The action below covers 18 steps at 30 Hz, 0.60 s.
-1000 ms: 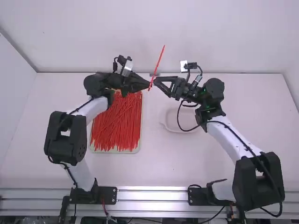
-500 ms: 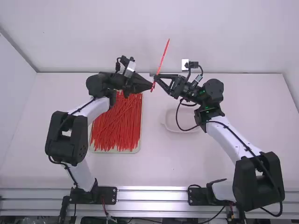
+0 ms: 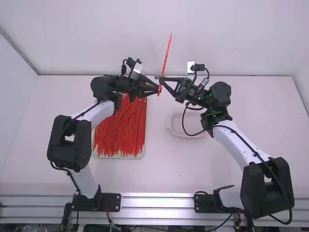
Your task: Fasten the cable tie
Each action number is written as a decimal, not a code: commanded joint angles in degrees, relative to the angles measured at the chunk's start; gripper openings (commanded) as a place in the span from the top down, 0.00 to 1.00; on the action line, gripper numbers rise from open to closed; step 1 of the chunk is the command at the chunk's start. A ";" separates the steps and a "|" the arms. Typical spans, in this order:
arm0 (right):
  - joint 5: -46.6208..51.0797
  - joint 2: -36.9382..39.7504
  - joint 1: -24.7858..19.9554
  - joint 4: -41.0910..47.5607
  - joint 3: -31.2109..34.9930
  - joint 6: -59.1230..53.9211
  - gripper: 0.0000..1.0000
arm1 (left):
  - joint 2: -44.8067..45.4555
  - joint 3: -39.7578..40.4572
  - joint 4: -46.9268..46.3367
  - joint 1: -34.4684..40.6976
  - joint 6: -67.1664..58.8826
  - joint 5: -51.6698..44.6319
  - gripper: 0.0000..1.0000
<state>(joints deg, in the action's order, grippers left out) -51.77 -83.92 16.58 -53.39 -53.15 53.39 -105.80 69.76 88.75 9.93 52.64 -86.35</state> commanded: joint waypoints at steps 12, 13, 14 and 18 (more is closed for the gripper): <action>-6.97 1.07 -4.33 0.90 -1.16 -0.98 1.00 | 0.22 1.64 -7.76 -2.08 -3.65 0.44 0.01; -7.19 1.07 -4.87 1.73 -1.16 -1.31 1.00 | 0.22 1.66 -8.55 -2.40 -3.63 0.92 0.01; -7.39 1.07 -5.07 2.03 -1.16 -1.79 1.00 | 0.22 1.66 -8.94 -2.60 -3.63 1.20 0.01; -7.93 1.07 -6.21 5.81 -1.16 -4.72 1.00 | 0.22 1.64 -13.64 -4.04 -4.74 3.63 0.01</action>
<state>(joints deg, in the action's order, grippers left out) -58.30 -83.92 10.83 -47.88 -53.15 50.92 -105.80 69.80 75.48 6.94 49.36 -84.66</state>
